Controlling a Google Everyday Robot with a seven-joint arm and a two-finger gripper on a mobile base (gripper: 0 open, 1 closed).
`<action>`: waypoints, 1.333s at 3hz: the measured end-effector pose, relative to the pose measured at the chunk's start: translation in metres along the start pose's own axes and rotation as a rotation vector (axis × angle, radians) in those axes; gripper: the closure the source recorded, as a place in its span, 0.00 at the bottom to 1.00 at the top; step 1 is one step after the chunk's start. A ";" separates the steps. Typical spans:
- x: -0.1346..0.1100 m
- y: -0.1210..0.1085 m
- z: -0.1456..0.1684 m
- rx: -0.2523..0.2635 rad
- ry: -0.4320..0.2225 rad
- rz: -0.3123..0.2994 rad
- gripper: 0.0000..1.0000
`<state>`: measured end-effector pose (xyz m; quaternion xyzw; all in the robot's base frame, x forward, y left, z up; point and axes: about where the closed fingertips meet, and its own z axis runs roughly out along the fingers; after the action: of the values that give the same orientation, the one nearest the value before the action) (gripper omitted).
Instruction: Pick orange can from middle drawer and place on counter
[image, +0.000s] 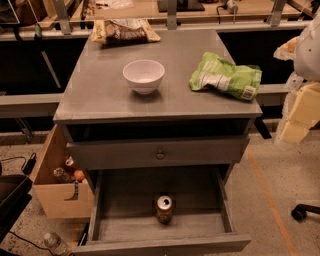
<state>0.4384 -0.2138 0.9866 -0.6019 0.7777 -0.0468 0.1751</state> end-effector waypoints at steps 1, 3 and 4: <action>0.000 0.000 0.000 0.000 0.000 0.000 0.00; 0.038 0.043 0.083 -0.062 -0.219 0.038 0.00; 0.051 0.085 0.180 -0.146 -0.434 0.111 0.00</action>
Offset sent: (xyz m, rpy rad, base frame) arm -0.0471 -0.0499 -0.1313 0.5091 -0.1009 0.0624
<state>0.4090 -0.2145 0.7831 -0.5653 0.7550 0.1498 0.2966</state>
